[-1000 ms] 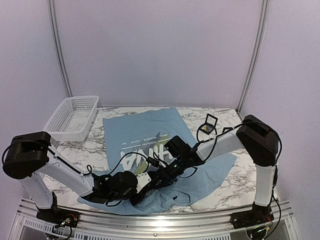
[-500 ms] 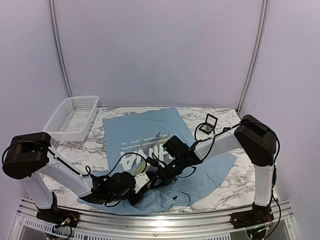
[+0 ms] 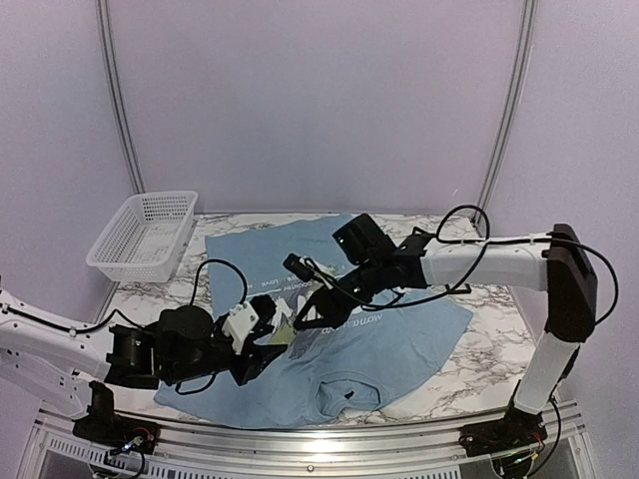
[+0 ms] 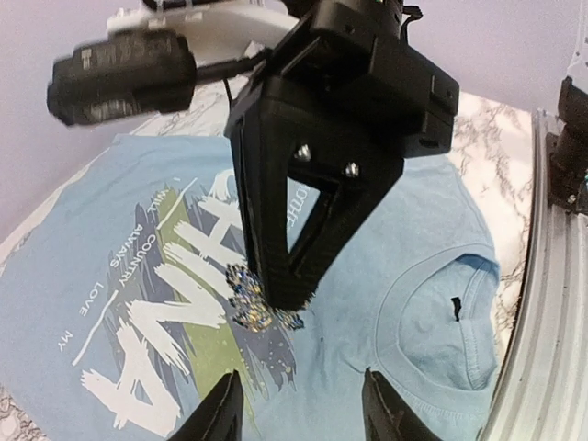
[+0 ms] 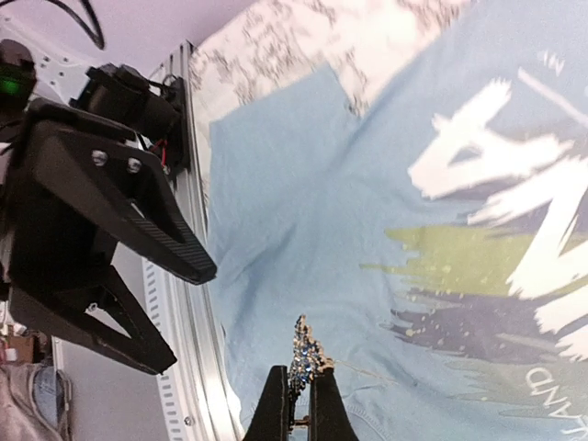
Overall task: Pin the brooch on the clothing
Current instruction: Pass from the right arm to the left
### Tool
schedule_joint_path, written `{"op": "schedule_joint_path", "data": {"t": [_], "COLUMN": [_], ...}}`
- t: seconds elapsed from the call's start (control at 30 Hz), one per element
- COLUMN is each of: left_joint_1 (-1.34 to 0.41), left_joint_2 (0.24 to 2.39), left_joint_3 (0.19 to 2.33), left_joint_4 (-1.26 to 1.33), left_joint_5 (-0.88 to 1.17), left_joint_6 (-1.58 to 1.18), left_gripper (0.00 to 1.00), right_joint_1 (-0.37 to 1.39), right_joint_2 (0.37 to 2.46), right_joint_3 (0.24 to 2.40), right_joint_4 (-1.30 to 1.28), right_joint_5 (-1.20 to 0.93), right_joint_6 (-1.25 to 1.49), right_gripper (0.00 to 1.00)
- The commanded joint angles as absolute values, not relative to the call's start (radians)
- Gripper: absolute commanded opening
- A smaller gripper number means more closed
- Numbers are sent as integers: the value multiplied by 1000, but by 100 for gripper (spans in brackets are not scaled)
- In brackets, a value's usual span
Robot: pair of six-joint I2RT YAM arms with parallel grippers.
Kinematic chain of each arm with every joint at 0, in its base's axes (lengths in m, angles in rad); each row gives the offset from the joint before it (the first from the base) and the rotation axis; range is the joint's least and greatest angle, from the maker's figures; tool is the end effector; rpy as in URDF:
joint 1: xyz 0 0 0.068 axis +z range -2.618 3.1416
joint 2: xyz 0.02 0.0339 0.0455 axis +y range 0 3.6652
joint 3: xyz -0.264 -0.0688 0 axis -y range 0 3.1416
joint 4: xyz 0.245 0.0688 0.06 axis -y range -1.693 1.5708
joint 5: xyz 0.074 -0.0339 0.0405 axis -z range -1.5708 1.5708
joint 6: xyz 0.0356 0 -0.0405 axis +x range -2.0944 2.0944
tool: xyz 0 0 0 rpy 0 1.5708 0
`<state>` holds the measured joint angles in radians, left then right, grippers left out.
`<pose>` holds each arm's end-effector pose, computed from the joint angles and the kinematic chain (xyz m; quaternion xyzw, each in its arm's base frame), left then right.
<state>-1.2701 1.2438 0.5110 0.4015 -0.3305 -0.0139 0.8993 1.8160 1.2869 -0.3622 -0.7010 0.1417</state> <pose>0.0878 -0.2442 0.2092 0.3945 0.7058 -0.2358 0.5390 0.2243 0.3192 0.2190 -0.4338 0.7804 0.4365 0.1105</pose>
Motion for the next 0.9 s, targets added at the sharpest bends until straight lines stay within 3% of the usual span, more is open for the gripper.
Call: {"op": "schedule_joint_path", "data": {"t": [0.0,0.23,0.47,0.57,0.67,0.87], "left_joint_1": [-1272,-1272,-1272,-1272,-1271,-1271], "left_joint_2": [1101,929,975,1044,1090,1105], "left_joint_3": [561,648,838,922,976,1004], "left_joint_4": [263,236,238,236,236,237], "left_joint_5": [-257,-133,-19,-3,43,23], "left_joint_6": [9,60,125,155,179,187], "left_gripper": [48,51,47,49,57,52], "right_joint_1": [904,914,926,934,945,963], "right_joint_2": [1685,1426,1277,1274,1280,1280], "right_joint_3": [1321,1231,1123,1130,1149,1154], "right_joint_4": [-391,-125,228,274,269,262], "right_joint_5": [-631,-632,-738,-782,-799,-823], "right_joint_6": [-53,-170,-164,-146,-149,-154], "right_gripper": [0,0,0,0,0,0]}}
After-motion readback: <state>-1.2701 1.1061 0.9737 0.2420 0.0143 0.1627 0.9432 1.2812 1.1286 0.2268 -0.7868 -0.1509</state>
